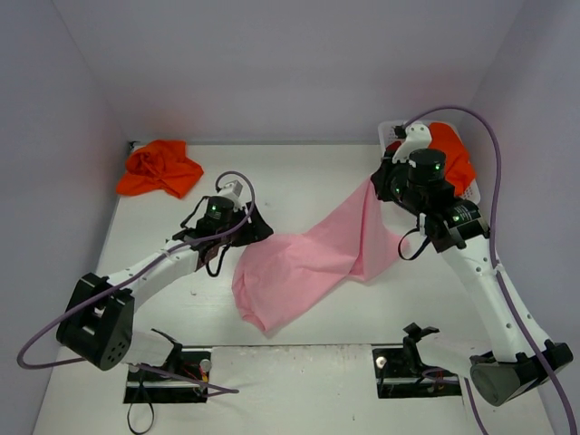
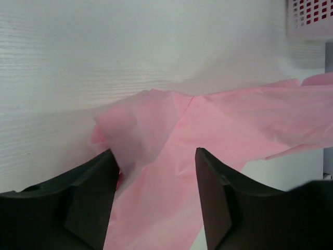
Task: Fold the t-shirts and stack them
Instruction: Fold the tshirt
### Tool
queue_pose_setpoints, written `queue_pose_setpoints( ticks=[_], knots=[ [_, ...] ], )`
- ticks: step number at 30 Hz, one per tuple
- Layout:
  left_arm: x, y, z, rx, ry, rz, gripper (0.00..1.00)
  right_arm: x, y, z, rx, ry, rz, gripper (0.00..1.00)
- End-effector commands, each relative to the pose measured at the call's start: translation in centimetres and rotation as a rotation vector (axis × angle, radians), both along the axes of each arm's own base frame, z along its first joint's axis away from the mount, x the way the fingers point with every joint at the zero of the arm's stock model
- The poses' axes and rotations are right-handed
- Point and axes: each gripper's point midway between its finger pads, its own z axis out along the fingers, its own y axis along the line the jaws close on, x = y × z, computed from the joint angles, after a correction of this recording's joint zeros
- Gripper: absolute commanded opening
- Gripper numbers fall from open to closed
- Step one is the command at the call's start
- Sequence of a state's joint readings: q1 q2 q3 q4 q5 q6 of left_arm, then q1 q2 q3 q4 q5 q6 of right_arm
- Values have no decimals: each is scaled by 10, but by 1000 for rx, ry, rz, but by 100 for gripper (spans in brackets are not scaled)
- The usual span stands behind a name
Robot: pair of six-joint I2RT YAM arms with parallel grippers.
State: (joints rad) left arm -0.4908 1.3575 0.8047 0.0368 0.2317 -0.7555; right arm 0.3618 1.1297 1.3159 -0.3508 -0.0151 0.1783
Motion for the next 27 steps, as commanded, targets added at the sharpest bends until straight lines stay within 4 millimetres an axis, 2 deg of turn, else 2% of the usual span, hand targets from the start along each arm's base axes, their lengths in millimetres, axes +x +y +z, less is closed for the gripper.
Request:
queue_pose_setpoints(
  ticks=[1, 3, 11, 22, 24, 26, 27],
  knots=[
    [18, -10, 31, -44, -117, -6, 57, 13, -1, 18, 2, -85, -25, 0],
    [21, -13, 31, -40, -122, -11, 62, 14, -1, 15, -1, -80, -27, 0],
    [16, -13, 21, -34, -105, -10, 62, 15, -1, 7, -11, -67, -30, 0],
    [15, -11, 42, 31, -155, 4, 63, 10, -4, 6, -11, -72, -34, 0],
    [18, -12, 48, 72, -189, 19, 63, 7, -5, 9, -9, -77, -36, 0],
    [15, -6, 45, 150, -178, 50, 63, 6, -5, 12, -9, -84, -33, 0],
    [14, -12, 49, 151, -186, 39, 63, 6, -6, 13, -12, -83, -34, 0]
  ],
)
